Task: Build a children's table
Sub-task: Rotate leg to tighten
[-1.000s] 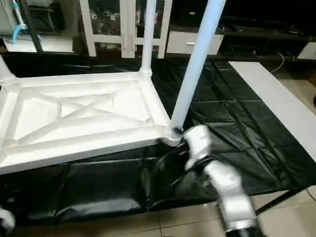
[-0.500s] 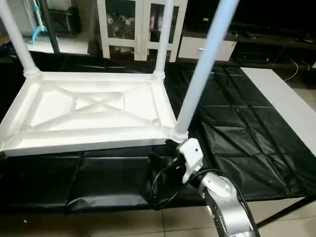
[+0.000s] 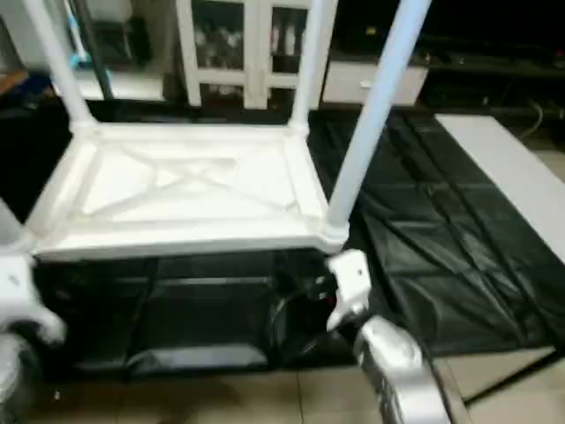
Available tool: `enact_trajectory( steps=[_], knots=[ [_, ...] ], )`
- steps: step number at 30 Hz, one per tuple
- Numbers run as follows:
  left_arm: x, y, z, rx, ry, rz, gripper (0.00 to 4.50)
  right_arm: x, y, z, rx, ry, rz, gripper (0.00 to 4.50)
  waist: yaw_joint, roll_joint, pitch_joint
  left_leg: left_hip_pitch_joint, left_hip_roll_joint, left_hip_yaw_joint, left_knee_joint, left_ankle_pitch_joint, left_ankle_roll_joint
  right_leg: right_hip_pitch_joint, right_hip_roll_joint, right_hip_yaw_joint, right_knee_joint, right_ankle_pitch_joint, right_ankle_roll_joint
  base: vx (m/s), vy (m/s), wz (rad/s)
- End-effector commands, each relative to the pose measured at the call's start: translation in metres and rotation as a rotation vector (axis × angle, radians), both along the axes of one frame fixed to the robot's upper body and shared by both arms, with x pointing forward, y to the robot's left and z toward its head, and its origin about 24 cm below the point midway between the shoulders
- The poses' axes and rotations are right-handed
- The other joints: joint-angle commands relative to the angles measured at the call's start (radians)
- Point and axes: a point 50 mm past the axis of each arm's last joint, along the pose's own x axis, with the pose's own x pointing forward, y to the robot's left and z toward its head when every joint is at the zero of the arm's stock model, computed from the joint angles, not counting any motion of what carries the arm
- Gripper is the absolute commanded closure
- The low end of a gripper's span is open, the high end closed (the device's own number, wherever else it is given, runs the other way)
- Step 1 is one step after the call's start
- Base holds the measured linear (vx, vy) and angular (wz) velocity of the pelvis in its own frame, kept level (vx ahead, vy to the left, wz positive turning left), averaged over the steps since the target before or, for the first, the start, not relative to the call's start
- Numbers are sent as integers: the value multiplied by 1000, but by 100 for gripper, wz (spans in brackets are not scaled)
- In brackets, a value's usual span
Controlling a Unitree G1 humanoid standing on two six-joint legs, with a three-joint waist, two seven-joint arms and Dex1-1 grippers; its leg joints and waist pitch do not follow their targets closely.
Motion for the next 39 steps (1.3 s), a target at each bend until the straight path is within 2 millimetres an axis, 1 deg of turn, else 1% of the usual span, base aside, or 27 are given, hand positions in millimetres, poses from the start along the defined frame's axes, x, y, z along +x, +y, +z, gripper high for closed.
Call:
enact_trajectory(
  steps=[1,5,6,8,10,11,12,14,15,16,17,18,19,20,21,22,23,25,27,31,32,33,34,35,36,38,39],
  knots=[
    [8,-16,10,1,-66,-66,167,1,-2,6,3,-22,-48,110,-6,9,-32,22,6,-2,-97,-584,-29,-3,-31,16,-102,-599,-29,0,0,0],
    [24,-29,14,-41,-143,-121,167,8,-1,7,42,-54,-129,110,-8,5,-31,10,-3,5,-95,-535,-7,3,-45,19,-112,-652,0,0,0,0],
    [33,-33,13,-39,-147,-112,167,14,1,13,61,-89,-152,110,-16,11,-39,51,-4,43,-51,-501,-10,-48,-34,57,-136,-724,20,-52,31,-25],
    [35,-34,13,-21,-153,-113,167,16,2,16,65,-92,-156,110,-7,-21,-48,27,-18,59,-21,-428,22,-27,-46,114,-128,-747,48,-39,49,-41],
    [37,-35,14,-20,-150,-90,167,22,-3,23,71,-95,-197,110,30,-30,-45,-9,-29,15,66,-317,109,2,-129,266,-159,-918,53,20,123,-61],
    [37,-35,14,-20,-150,-90,167,22,-3,23,71,-95,-197,110,23,-34,-43,-15,-36,1,72,-305,108,5,-115,279,-159,-943,46,-8,199,-62],
    [37,-35,13,-30,-146,-71,167,24,-5,26,70,-102,-210,110,6,-29,-38,-6,-41,-14,44,-322,116,-7,-70,266,-149,-904,34,-17,256,-67],
    [38,-35,12,-16,-141,-62,167,28,-7,26,58,-105,-208,110,-43,-3,-35,71,-38,12,-41,-516,160,-86,62,142,-85,-656,0,-42,267,-63],
    [37,-36,11,-15,-137,-77,167,30,-7,27,45,-109,-200,110,-68,22,-30,34,39,66,-127,-671,212,-65,43,-21,116,-339,-82,-87,272,-66],
    [36,-35,10,42,-140,-57,167,34,-5,27,28,-108,-154,110,-72,11,-39,52,69,61,-126,-649,213,-38,8,-54,150,-229,-103,-87,272,-66],
    [36,-35,10,44,-146,-59,167,35,-4,27,22,-113,-142,110,-55,28,-10,32,88,84,-166,-667,161,-33,-1,-78,165,-191,-123,-104,229,-65],
    [35,-37,12,51,-165,-68,167,37,-2,29,-1,-130,-106,110,-42,35,12,-29,56,54,-223,-782,108,50,-3,-108,175,-151,-88,-85,183,-32],
    [35,-37,13,62,-175,-62,167,37,-1,29,-7,-132,-91,110,-53,-23,-19,13,47,26,-195,-831,-42,60,-43,-70,102,-209,-86,-85,183,-32],
    [35,-39,15,67,-184,-61,167,38,0,30,-3,-132,-77,110,-49,-27,-40,30,45,9,-160,-765,-132,57,-81,-33,72,-286,-102,-10,146,-11],
    [34,-41,16,74,-191,-63,167,38,0,30,2,-131,-67,110,-61,-17,-69,27,87,-71,-75,-385,-207,85,-143,2,22,-99,-220,-28,100,-15],
    [34,-42,16,81,-190,-62,167,38,1,30,3,-130,-59,110,-57,-14,-70,42,122,-101,-105,-290,-188,91,-92,-26,40,0,-209,-28,100,-15],
    [33,-43,16,76,-191,-59,167,38,1,30,1,-126,-50,110,-58,14,-58,51,147,-128,-128,-197,-178,58,-46,-37,70,21,-165,-48,72,-7],
    [31,-44,17,67,-191,-39,167,36,1,28,-19,-122,-16,110,-51,33,-46,44,145,-104,-156,-45,-179,9,8,-39,139,-147,-11,0,0,0],
    [28,-44,16,60,-187,-28,167,34,2,25,-29,-117,13,110,-37,32,-44,30,115,-82,-168,-146,-193,19,21,-51,142,-167,4,-32,-58,0],
    [27,-42,16,95,-186,-8,167,34,2,24,-40,-111,46,110,-30,-3,-49,46,116,-107,-180,-413,-17,39,-15,-16,61,-133,-93,-73,-190,-5],
    [27,-41,16,94,-190,-5,167,34,3,21,-56,-92,72,110,-29,-33,-39,-55,-1,-149,-200,-512,101,104,-28,-25,7,-280,-162,-106,-278,18],
    [27,-41,17,96,-192,-3,167,34,5,21,-63,-93,89,110,-7,-38,-33,-59,-72,-121,-95,-495,144,91,-89,-32,-92,-417,-377,-112,-269,32],
    [26,-41,17,105,-197,1,167,33,7,20,-83,-106,109,110,8,-61,-42,-70,-78,-28,157,-269,177,121,-214,-63,-175,-613,-473,-112,-269,32],
    [26,-40,18,115,-202,4,167,33,8,20,-90,-112,116,110,10,-49,-33,-80,-51,-9,198,-196,183,123,-234,-81,-178,-638,-462,-80,-214,11],
    [26,-40,19,122,-207,7,167,32,9,19,-90,-112,121,110,-7,-53,-22,-107,-18,8,210,-173,169,134,-226,-173,-154,-620,-350,-21,-193,4],
    [27,-40,21,121,-200,4,167,31,10,17,-88,-108,123,110,-11,0,-35,-78,29,-22,90,-236,165,199,-175,-252,-120,-505,-235,2,-178,16],
    [29,-39,20,91,-177,5,167,31,10,17,-80,-106,111,110,-23,34,-50,2,132,-176,-66,-186,275,153,-32,-248,49,-266,-151,27,-168,55]
  ],
)
